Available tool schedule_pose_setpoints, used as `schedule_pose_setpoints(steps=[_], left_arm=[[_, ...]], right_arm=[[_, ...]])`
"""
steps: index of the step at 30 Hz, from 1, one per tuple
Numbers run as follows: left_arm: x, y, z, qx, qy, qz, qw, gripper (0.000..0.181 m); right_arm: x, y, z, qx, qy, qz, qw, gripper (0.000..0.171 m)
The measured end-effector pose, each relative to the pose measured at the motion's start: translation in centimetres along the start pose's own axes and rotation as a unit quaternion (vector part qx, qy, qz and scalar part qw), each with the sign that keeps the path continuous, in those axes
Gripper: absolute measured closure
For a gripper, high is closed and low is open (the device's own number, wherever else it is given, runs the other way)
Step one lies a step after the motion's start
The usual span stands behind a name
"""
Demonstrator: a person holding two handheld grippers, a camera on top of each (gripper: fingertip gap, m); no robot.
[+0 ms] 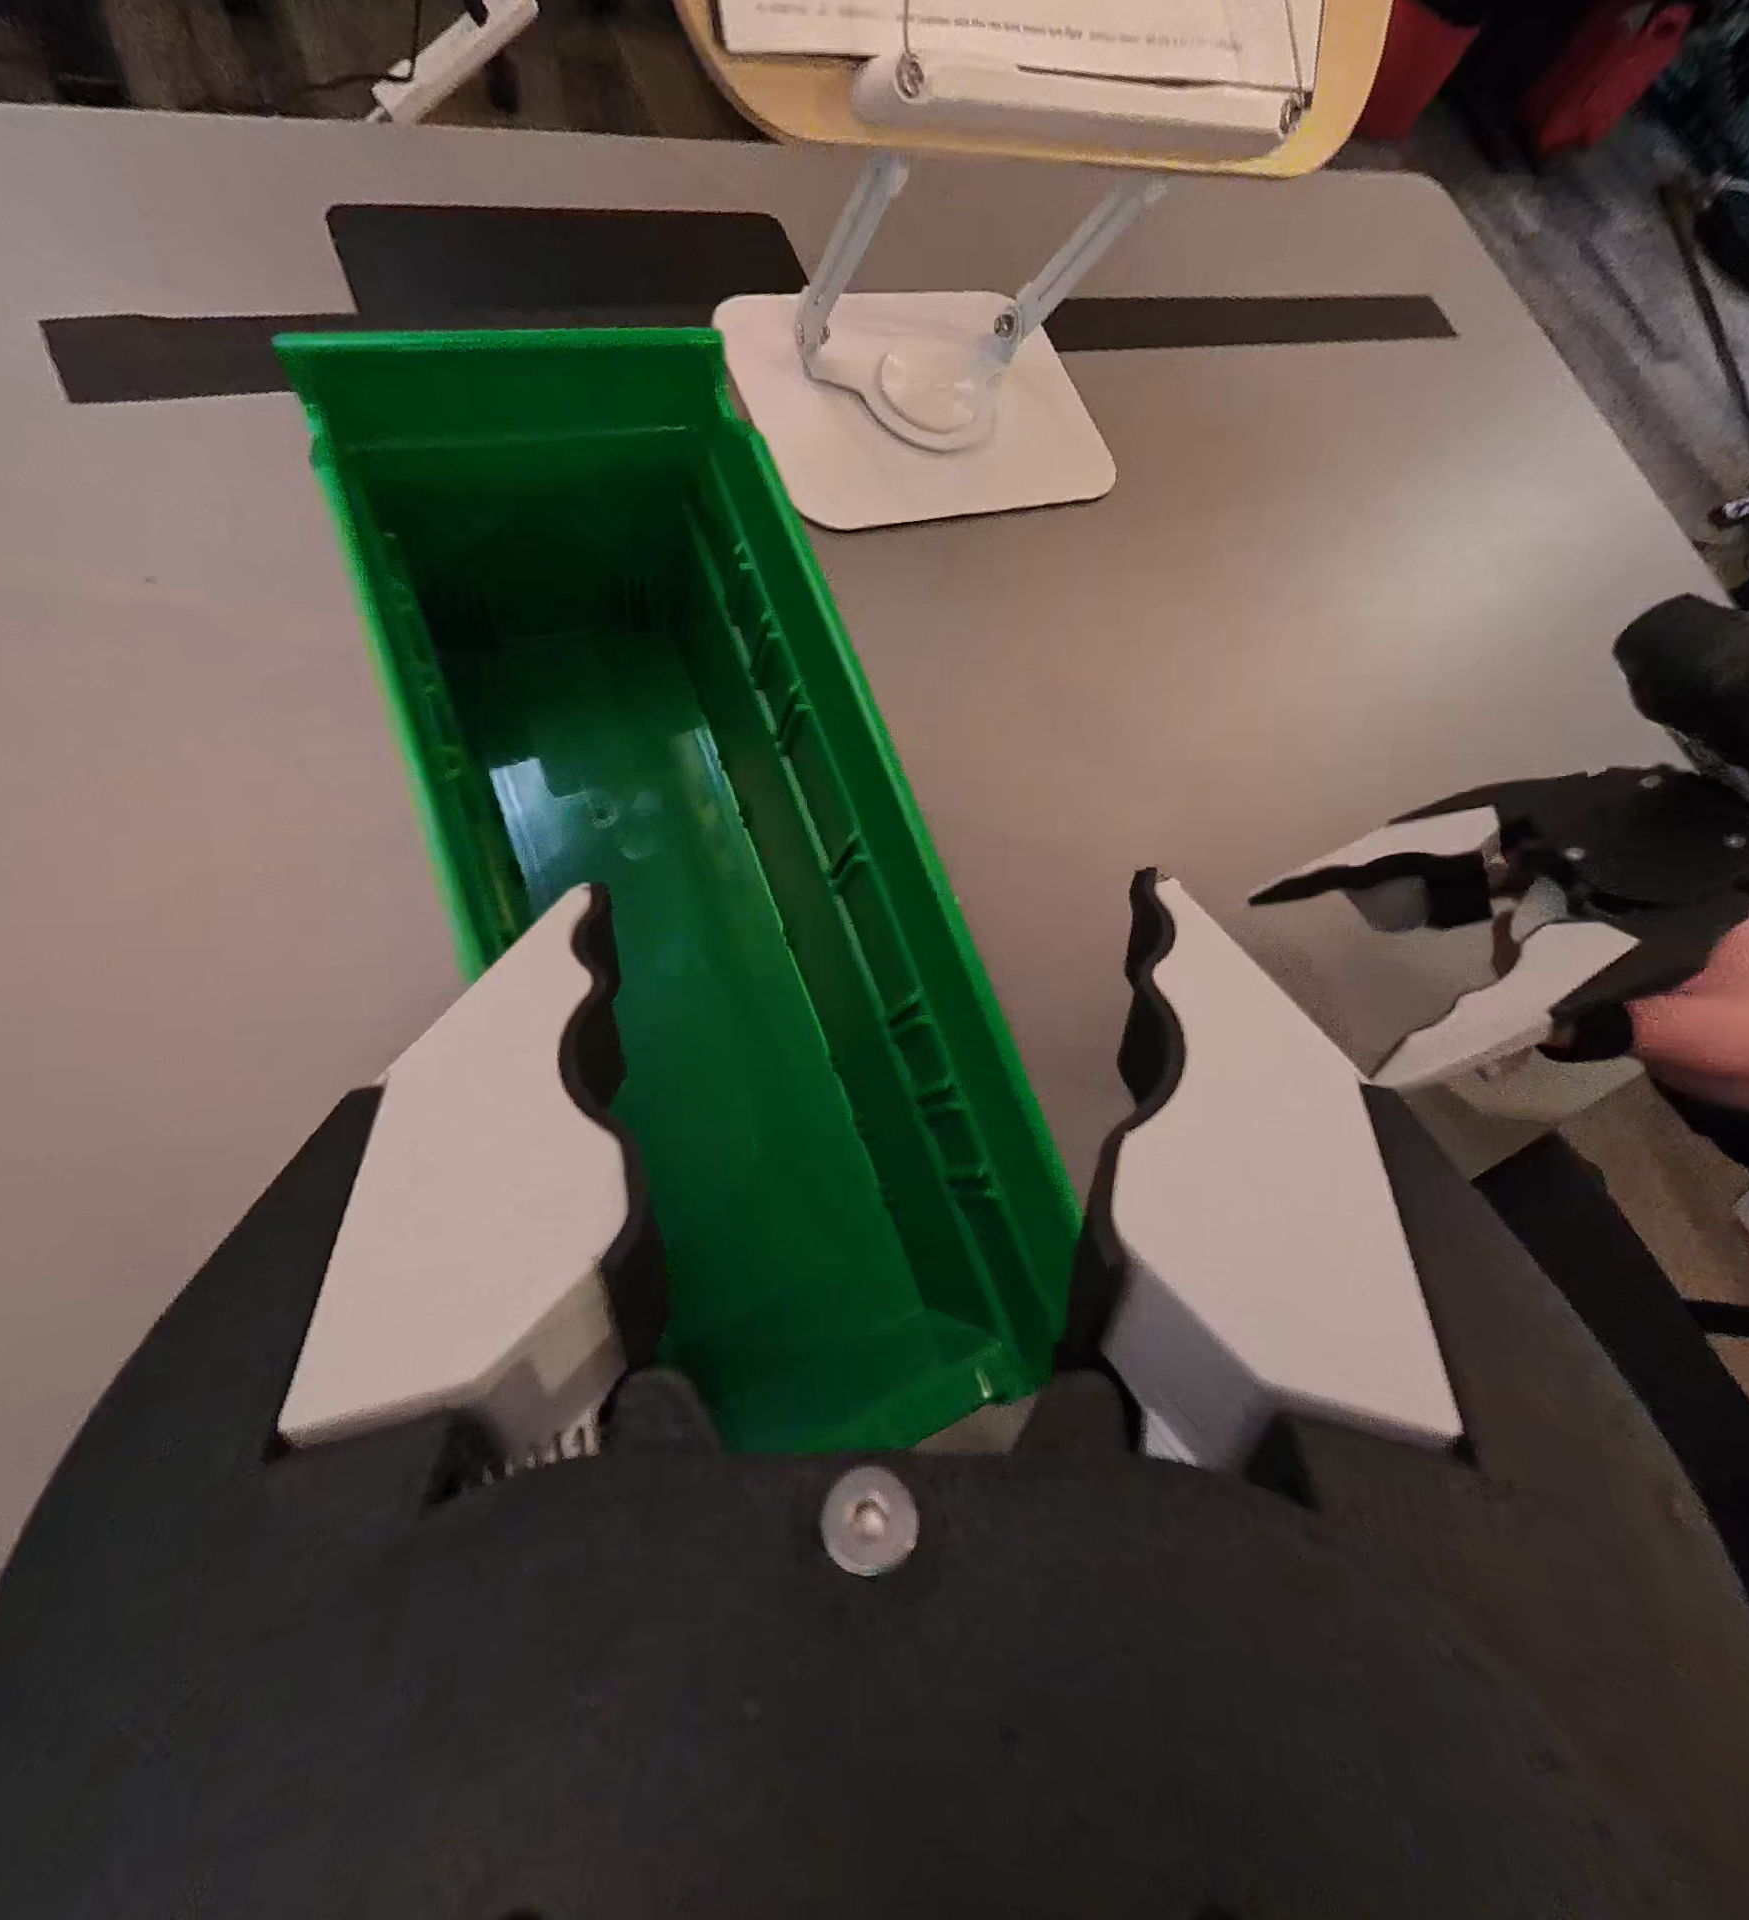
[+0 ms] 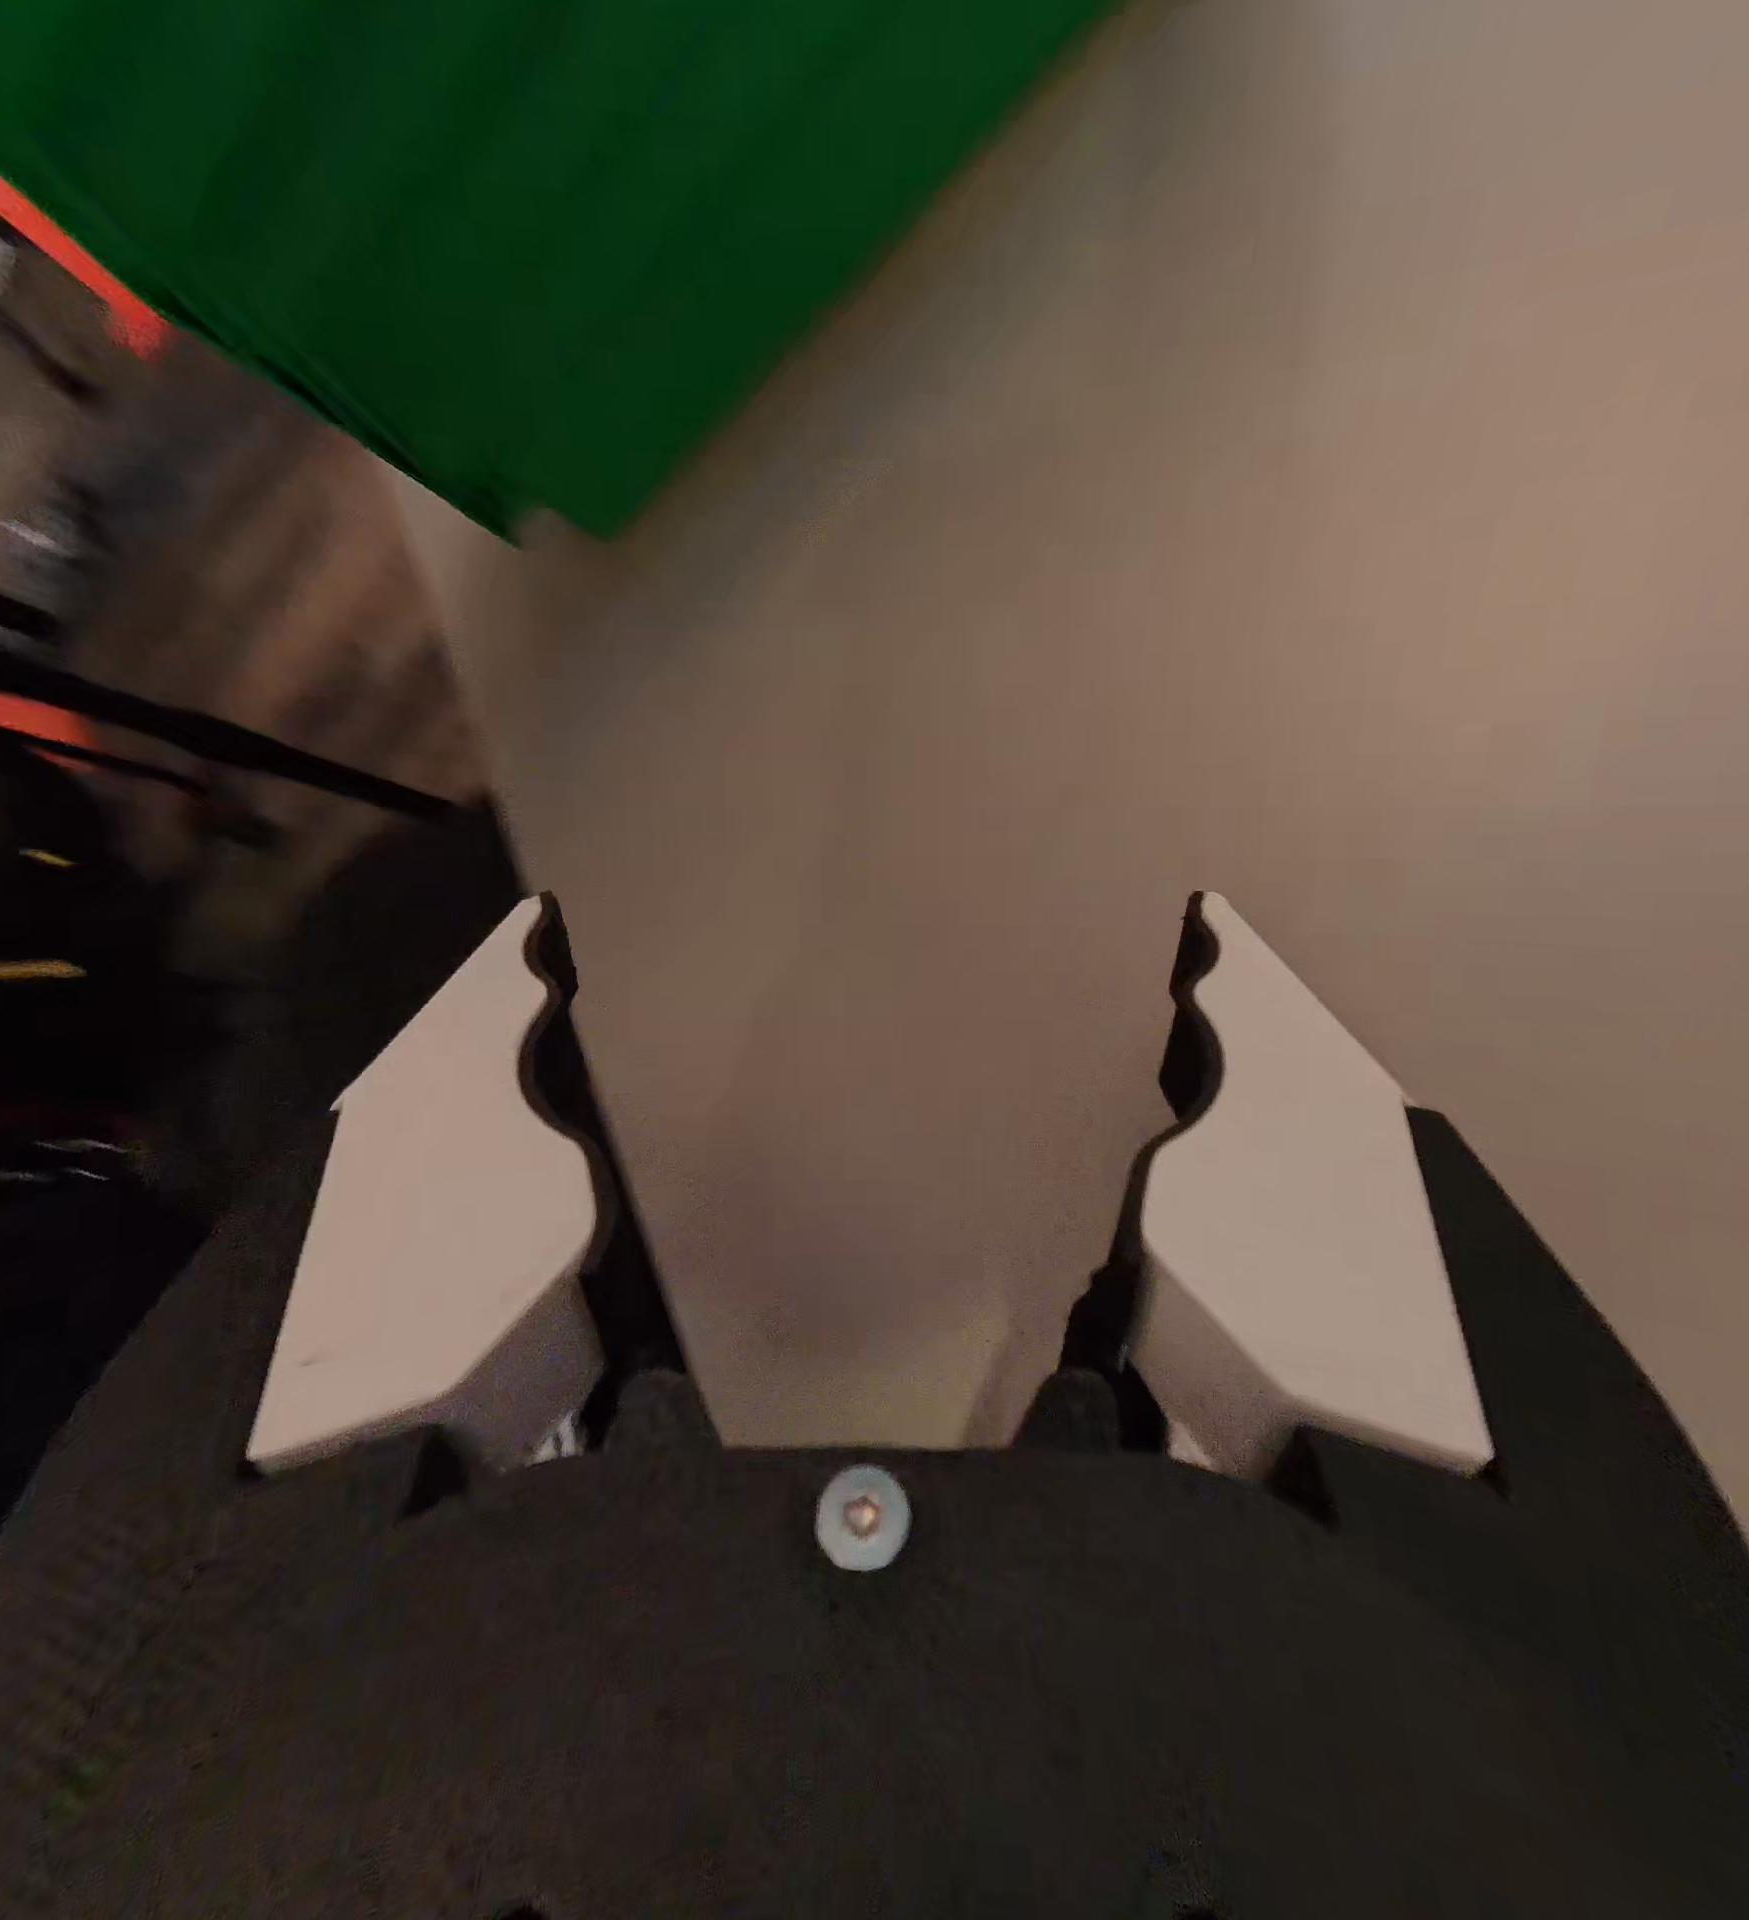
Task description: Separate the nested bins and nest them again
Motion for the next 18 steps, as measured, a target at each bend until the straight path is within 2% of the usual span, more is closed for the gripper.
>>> schedule_pose_setpoints(steps=[4,7,11,15,18], left_arm=[[1.8,-0.1,0.0,0.031,-0.04,0.045,0.998,0.08],[3.1,0.4,0.1,0.032,-0.046,0.078,0.995,0.073],[4.6,1.9,0.3,0.024,-0.041,0.12,0.992,0.068],[5.0,2.0,0.6,0.025,-0.063,0.139,0.988,0.06],[4.7,1.4,1.0,0.032,-0.089,0.137,0.986,0.058]], right_arm=[[-0.8,1.6,-5.2,-0.057,0.141,0.072,0.986,0.062],[-0.9,2.5,-7.4,-0.08,0.193,0.104,0.972,0.067],[-0.8,2.8,-7.8,-0.125,0.223,0.118,0.959,0.071],[-0.6,3.3,-7.9,-0.159,0.203,0.053,0.965,0.068],[-0.8,3.1,-8.1,-0.156,0.204,0.046,0.965,0.076]])
Point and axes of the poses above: each gripper's, where its closed fingertips meet, x out along the fingers, y out of its underside, z = x × y across the jaws, the point moved 4 cm from there along -x, back along the fingers, and after that the axes turned 9 degrees about x, right-handed, at the moved point
